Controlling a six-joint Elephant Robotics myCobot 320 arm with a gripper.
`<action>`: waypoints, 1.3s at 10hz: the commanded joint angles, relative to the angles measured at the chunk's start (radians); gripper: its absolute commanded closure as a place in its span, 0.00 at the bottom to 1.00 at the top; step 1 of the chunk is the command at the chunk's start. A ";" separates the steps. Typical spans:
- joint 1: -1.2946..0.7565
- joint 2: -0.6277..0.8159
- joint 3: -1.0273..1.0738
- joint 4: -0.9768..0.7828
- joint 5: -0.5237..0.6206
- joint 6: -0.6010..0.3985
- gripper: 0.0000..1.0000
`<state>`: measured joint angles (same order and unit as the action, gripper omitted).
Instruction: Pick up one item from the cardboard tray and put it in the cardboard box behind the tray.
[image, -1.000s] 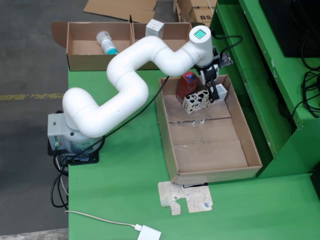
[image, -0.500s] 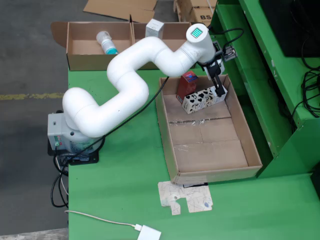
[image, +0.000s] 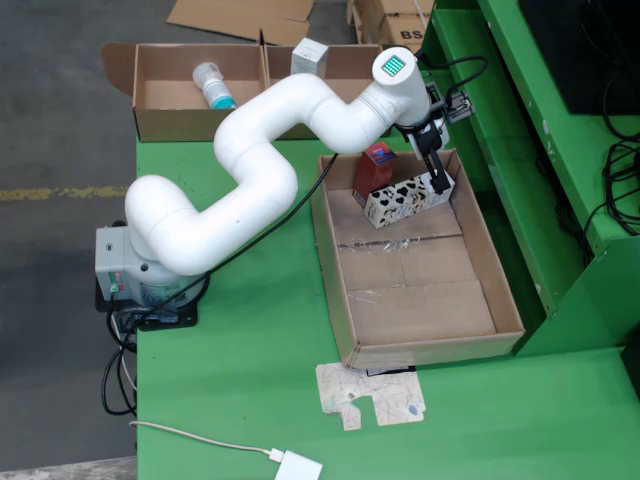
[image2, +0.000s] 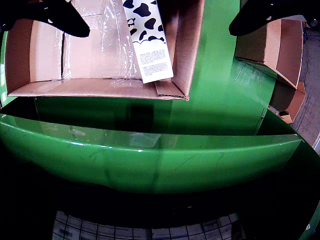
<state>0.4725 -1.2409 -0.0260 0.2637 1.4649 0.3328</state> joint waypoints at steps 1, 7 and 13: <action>0.006 0.028 0.026 0.014 -0.006 -0.006 0.00; -0.001 0.118 0.026 -0.382 0.213 0.027 0.00; 0.001 0.133 0.026 -0.461 0.235 0.017 0.00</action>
<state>0.4739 -1.1535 -0.0244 -0.0873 1.6949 0.3559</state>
